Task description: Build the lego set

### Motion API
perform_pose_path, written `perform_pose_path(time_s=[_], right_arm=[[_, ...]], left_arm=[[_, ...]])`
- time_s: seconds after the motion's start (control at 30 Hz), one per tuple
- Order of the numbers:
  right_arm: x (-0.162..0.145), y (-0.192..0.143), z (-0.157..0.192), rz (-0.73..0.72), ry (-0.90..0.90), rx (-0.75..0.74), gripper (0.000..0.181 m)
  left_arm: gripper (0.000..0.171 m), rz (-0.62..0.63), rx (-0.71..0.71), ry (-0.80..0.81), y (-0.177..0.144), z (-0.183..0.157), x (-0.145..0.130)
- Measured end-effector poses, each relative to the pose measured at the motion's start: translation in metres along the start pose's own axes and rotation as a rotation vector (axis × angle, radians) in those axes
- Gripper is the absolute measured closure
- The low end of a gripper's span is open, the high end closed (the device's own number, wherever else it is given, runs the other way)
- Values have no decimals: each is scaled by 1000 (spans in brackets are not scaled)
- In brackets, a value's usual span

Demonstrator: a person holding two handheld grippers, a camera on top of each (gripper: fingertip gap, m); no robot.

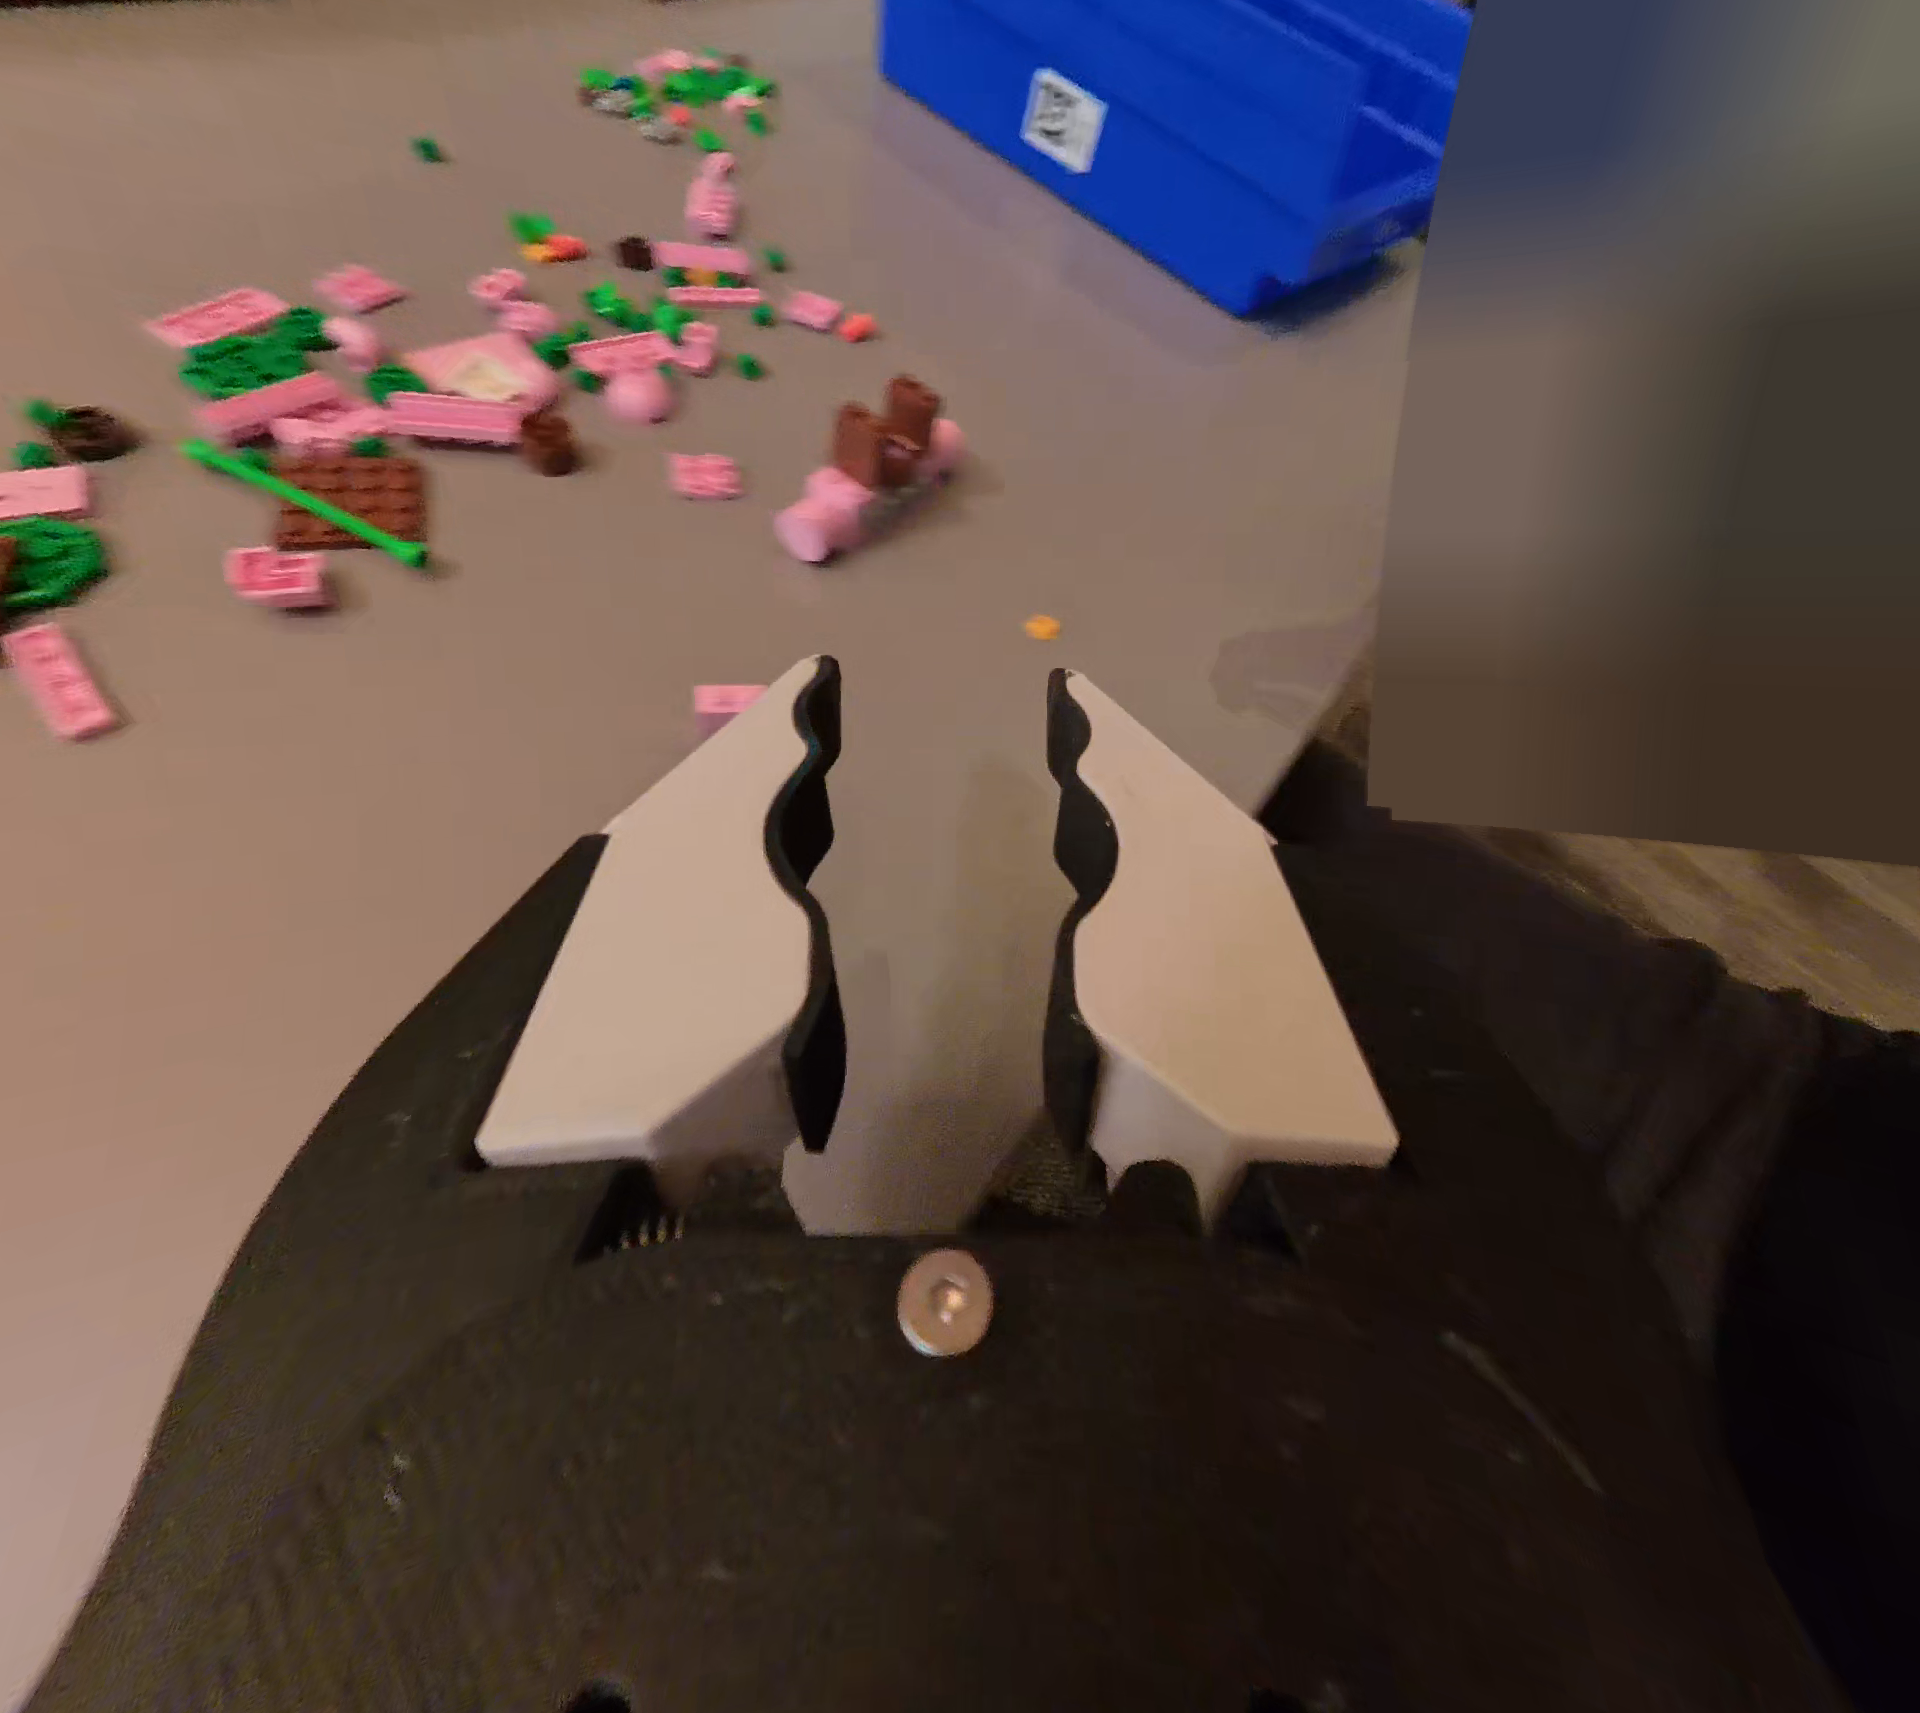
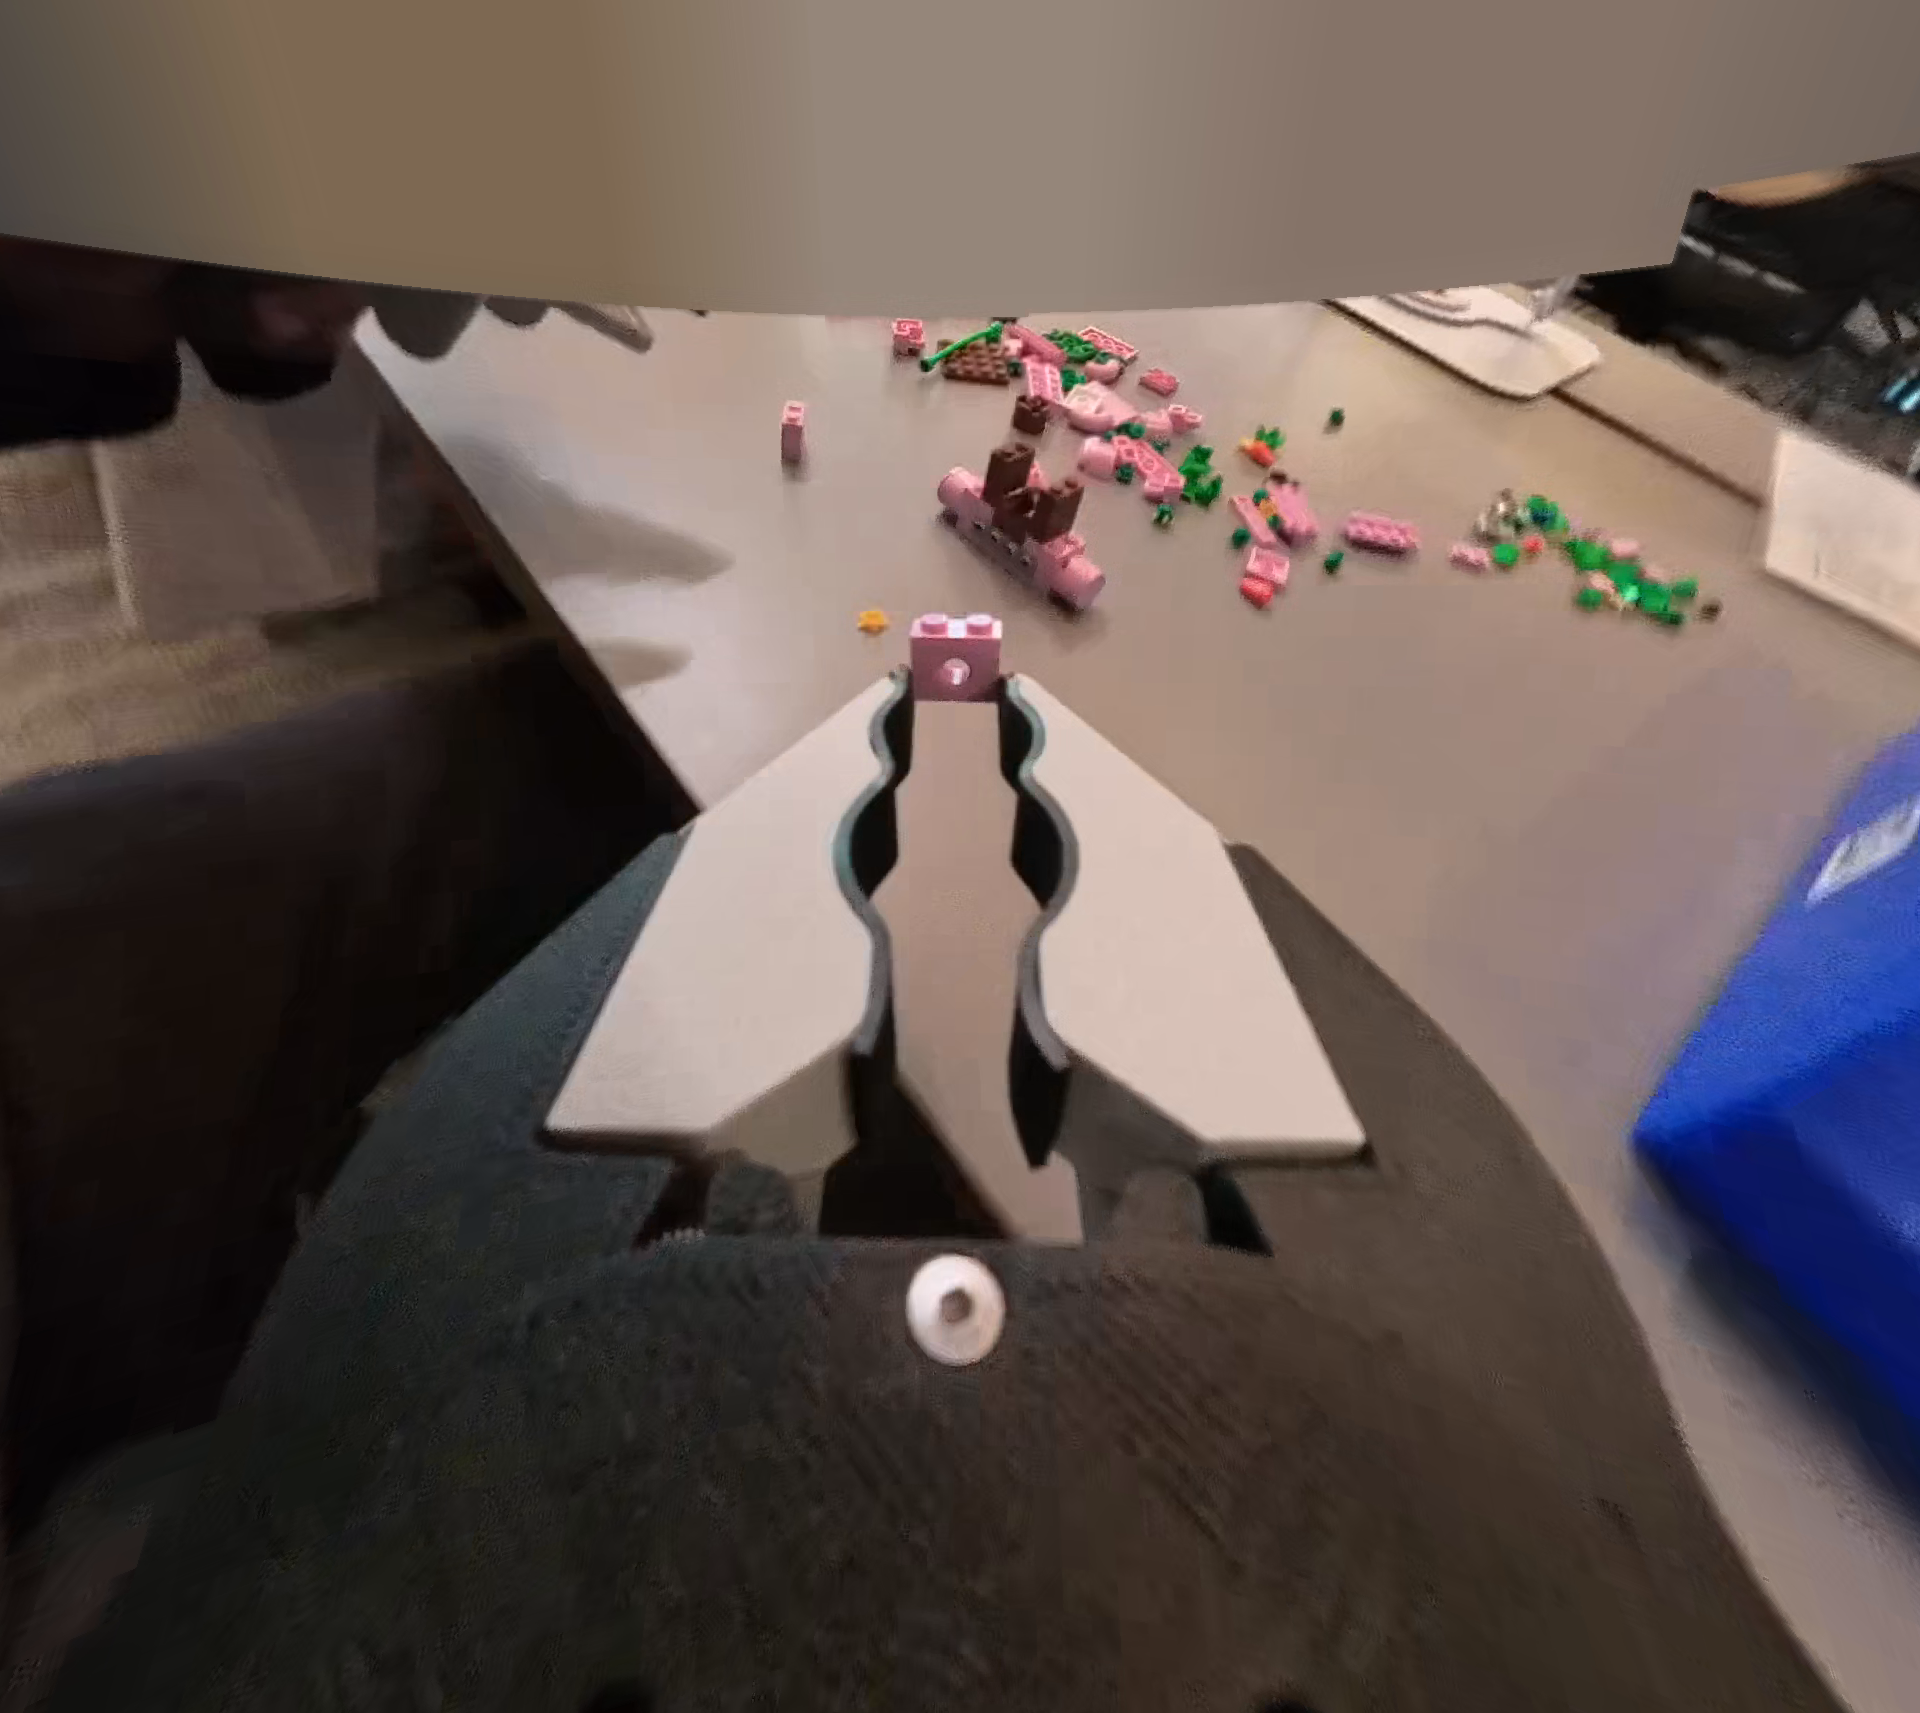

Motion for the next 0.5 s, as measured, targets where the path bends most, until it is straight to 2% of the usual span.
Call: perform_pose_path(time_s=[0.07, 0.2, 0.27, 0.4, 0.5], right_arm=[[9, 20, -10, 12, -49, 26, 167], [9, 50, -31, 38, 59, 105, 167], [4, 60, -38, 93, 102, 122, 167], [-13, 72, -44, 196, 70, 120, 166], [-22, 80, -42, 228, 81, 177, 167]], left_arm=[[127, 30, 46, -10, 8, 17, 1], [120, 81, 132, 25, 23, 39, 2], [119, 105, 117, 31, 28, 39, 4], [119, 51, -21, 31, 34, 21, 25], [119, 78, -37, 139, 44, 14, 31]])
Point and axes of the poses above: each gripper's, where its closed fingertips meet, y out along the fingers, x out of its top, z = x × y across the jaws, the point moved 5 cm from there along -y, back along the fingers, and after that the axes turned 1 degree about y, right-handed, at the moved point
